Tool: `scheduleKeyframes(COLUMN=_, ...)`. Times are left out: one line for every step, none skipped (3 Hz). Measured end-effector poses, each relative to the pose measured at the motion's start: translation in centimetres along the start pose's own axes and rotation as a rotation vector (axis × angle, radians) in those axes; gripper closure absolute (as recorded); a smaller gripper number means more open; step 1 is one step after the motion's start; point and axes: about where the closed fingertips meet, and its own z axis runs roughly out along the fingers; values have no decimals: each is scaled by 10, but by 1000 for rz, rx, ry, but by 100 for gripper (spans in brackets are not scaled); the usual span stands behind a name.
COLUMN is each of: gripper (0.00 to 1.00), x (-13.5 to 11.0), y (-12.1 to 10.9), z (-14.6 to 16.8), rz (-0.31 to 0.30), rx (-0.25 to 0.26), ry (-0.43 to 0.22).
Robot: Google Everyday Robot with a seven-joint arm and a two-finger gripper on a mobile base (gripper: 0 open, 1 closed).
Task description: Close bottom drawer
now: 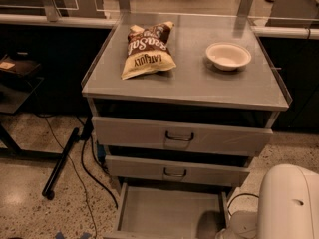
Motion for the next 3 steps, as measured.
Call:
scheduleKeyframes(gripper=100, x=-2, y=1, z=-1, rz=1, rx=-1, ry=-6)
scheduleKeyframes(gripper=100, x=-29, y=-6, z=-12, rz=32, rx=-17, ry=-64)
scheduleKeyframes(gripper=100, x=-31, y=-6, z=-12, rz=38, rx=-21, ry=-70)
